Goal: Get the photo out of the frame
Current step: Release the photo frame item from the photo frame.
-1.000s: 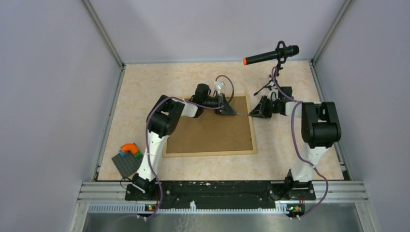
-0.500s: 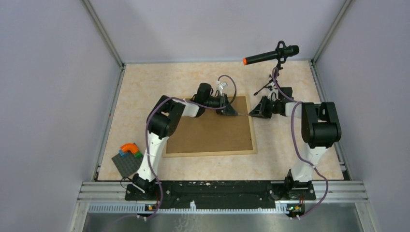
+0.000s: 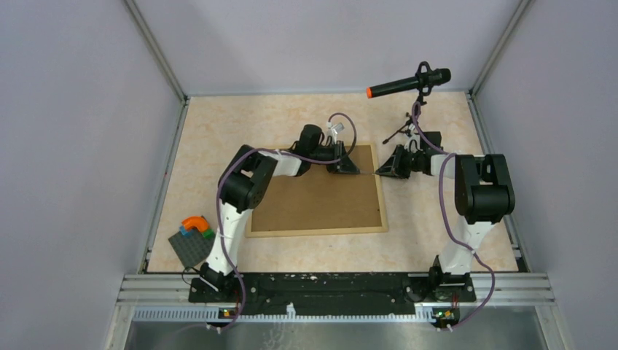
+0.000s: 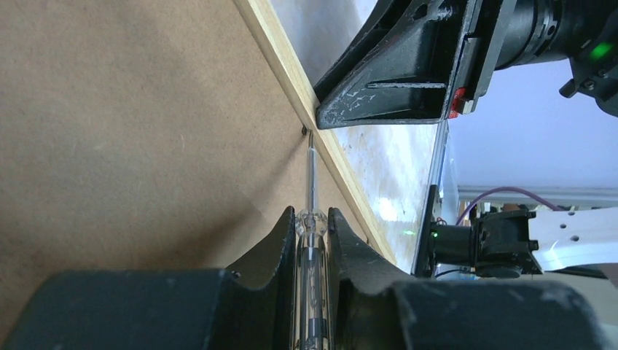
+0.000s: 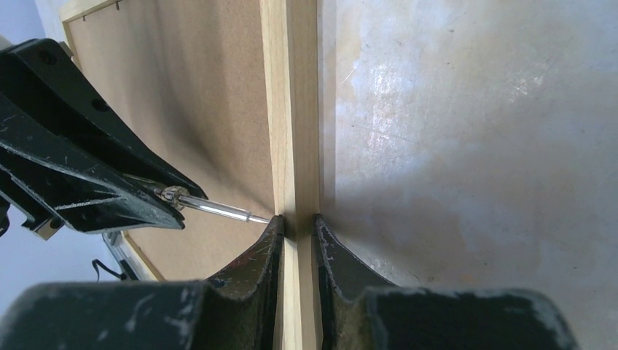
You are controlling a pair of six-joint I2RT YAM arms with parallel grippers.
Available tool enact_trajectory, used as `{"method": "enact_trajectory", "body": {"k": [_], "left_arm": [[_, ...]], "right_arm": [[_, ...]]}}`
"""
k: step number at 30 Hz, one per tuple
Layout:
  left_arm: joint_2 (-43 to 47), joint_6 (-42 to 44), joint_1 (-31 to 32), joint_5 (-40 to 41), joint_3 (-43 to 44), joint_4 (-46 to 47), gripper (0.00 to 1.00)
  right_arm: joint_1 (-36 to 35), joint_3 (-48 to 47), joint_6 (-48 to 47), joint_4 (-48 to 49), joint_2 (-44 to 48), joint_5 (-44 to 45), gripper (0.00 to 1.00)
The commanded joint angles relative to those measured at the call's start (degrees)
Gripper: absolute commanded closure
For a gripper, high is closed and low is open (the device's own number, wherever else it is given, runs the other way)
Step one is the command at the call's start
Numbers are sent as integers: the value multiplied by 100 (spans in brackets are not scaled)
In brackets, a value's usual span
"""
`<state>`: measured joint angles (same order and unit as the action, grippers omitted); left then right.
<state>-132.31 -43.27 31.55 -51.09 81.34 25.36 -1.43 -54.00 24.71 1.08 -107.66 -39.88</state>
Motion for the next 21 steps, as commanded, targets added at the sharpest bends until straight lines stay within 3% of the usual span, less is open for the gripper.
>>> {"method": "enact_trajectory", "body": {"k": [1,7,21], "left_arm": [[497,-324,308,619,-238,-162,100],[761,-463,152,884,-417,-600,100],[831,-1800,-271,319,-1107,578,100]], "right_arm": [[-288,217,-26,-311,-271,486,100],[-288,201,53,-302,-271,681,100],[-288,281,193,-261,-258,669,100]]}}
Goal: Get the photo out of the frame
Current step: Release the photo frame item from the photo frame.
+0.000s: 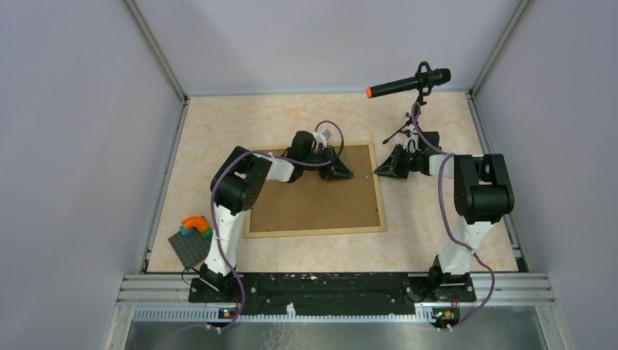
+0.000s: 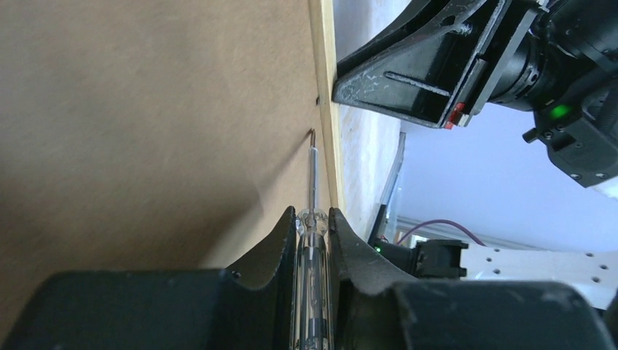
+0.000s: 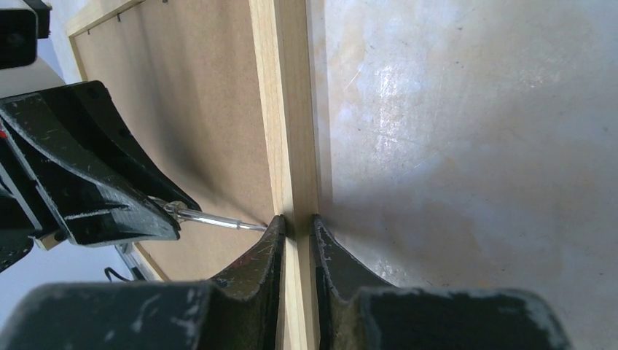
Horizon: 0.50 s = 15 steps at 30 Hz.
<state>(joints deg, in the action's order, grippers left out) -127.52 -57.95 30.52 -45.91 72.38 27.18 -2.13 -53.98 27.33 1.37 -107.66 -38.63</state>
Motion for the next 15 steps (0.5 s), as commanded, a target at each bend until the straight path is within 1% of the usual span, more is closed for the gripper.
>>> {"method": "enact_trajectory", "body": {"k": [1,4,7,11,15], "left_arm": [[360,-365,-169,-207,-241,461,100],[370,-381,-142,-91,-287,495,100],[261,-364,-86,9,-137,498,100],[52,-361,-10,112,140,241,100],[-47,-436,15,327,159,82,100]], "right_arm": [[-218,274,-50,-286,-256,538,100],[-218,274,-46,-267,-264,495,100],[-220,282,-10,-243,-275,439,100],[-219,300,27,-216,-252,392,100],[-218,333,35,-207,-233,393,100]]}}
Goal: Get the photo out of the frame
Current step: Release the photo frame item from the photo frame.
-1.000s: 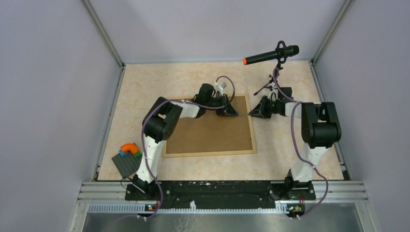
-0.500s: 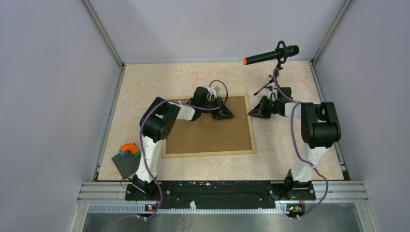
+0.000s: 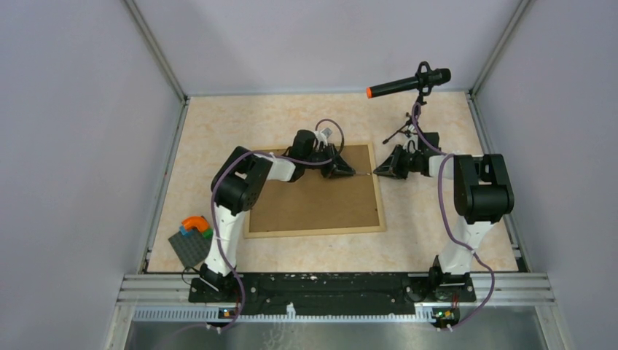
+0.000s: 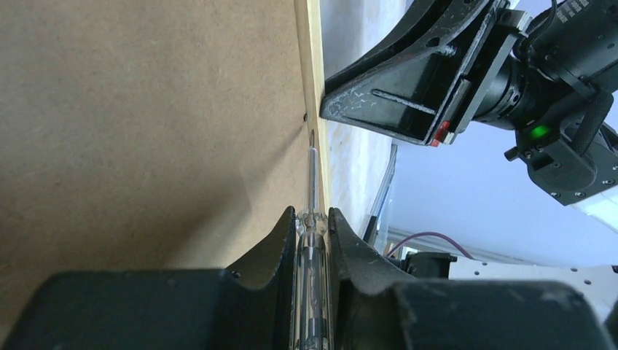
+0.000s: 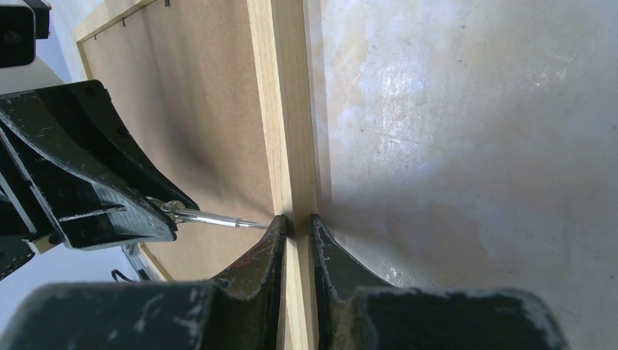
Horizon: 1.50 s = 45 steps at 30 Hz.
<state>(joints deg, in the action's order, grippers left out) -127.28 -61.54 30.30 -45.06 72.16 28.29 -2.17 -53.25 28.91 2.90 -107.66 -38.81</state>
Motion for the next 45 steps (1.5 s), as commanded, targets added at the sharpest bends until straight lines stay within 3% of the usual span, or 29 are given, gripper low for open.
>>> {"method": "enact_trajectory", "body": {"k": [1,27,45], "left_arm": [[-95,-85,37,285,184,-49,100],[-44,-51,-138,532,-26,-363,100],[-468,422,72,564,557,-897,100]], "right_arm": [[-213,282,-130,-352,-210,409,100],[-213,398,-127,-382,-82,506,100],[-256,488,-111,-334,-37,497,100]]}}
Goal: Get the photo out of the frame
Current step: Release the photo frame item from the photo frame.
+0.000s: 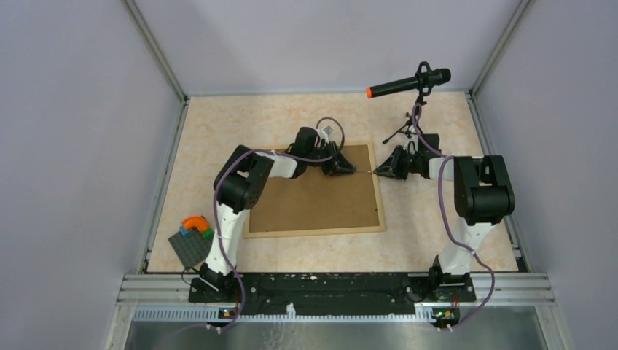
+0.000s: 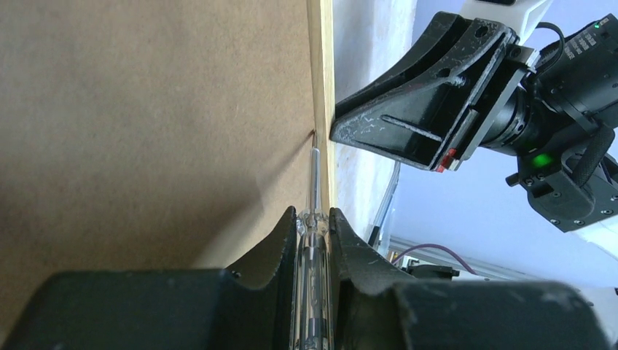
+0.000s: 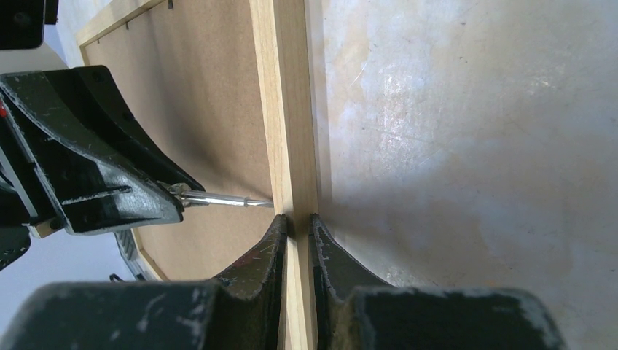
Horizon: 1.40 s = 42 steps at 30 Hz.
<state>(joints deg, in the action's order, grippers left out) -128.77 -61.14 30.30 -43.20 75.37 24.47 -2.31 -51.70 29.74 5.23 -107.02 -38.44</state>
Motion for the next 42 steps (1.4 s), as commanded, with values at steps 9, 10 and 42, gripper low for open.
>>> {"method": "enact_trajectory", "body": {"k": [9,10,42], "left_arm": [[-165,465,48,340,2,-571,100],[-120,470,-1,365,-28,-550,100],[-15,318,-135,-26,-130,-547,100]], "right_arm": [[-262,310,-196,-607,-107,502,100],[-263,315,-196,-611,-100,511,100],[-262,336,-196,-606,-125,513,100]]}}
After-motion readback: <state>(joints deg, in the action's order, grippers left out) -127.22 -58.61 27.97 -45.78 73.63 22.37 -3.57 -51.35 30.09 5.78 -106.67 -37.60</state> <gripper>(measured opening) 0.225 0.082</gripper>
